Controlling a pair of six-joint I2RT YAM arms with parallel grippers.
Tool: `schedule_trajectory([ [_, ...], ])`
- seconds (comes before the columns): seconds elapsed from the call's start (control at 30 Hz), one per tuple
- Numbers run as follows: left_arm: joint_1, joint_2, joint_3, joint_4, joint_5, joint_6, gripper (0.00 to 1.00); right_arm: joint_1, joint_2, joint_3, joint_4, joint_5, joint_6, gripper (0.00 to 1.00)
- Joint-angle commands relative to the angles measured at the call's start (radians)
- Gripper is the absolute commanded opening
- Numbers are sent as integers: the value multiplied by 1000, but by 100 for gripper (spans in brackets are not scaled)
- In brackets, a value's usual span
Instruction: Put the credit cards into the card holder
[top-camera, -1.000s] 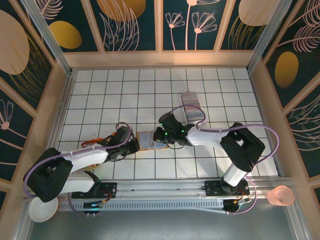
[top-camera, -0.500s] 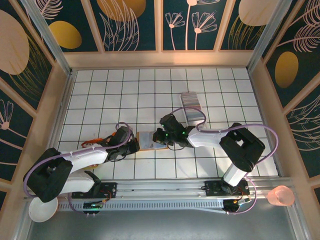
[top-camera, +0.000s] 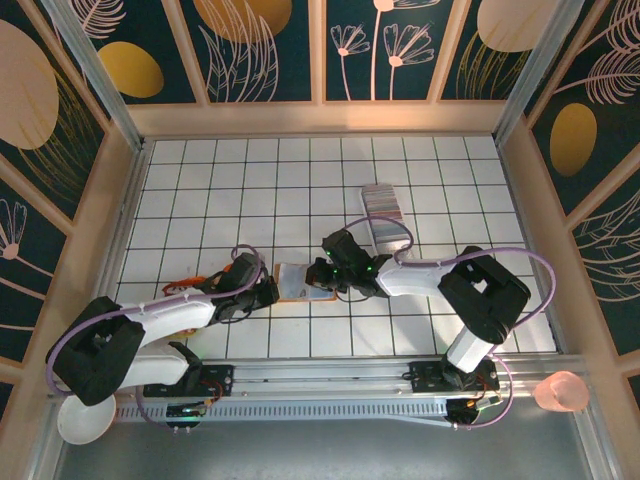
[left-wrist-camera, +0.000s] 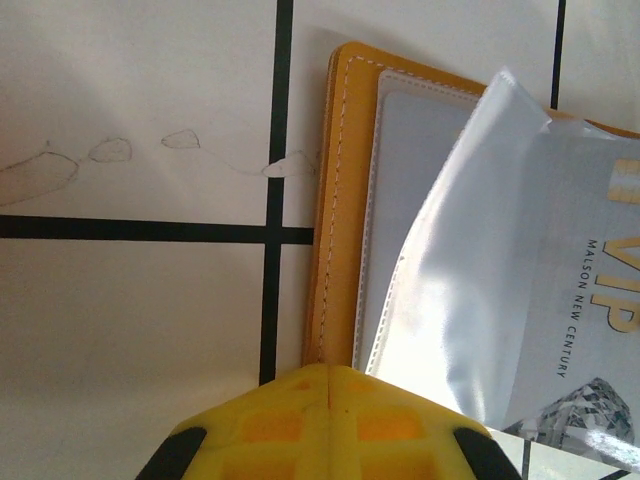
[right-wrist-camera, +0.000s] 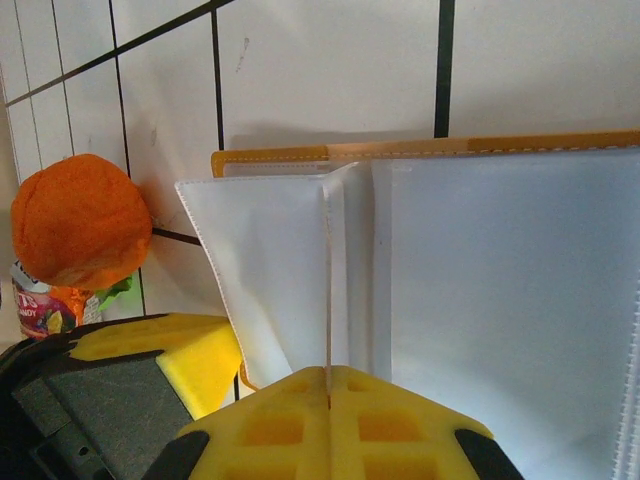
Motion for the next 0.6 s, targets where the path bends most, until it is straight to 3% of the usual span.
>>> schedule_trajectory([
  [0.0, -3, -27, -10, -42, -10, 13, 0, -1, -13, -12, 31, -19, 12, 0],
  [0.13, -2, -74, 9, -74, -8, 18, 0, -2, -1, -12, 28, -10, 12, 0],
  [0.27, -3, -90, 42, -107, -12, 22, 9, -3, 2, -18, 10, 7, 7, 0],
  [0.57, -3, -35, 68, -78, -30, 22, 16, -2, 14, -28, 25, -6, 8, 0],
])
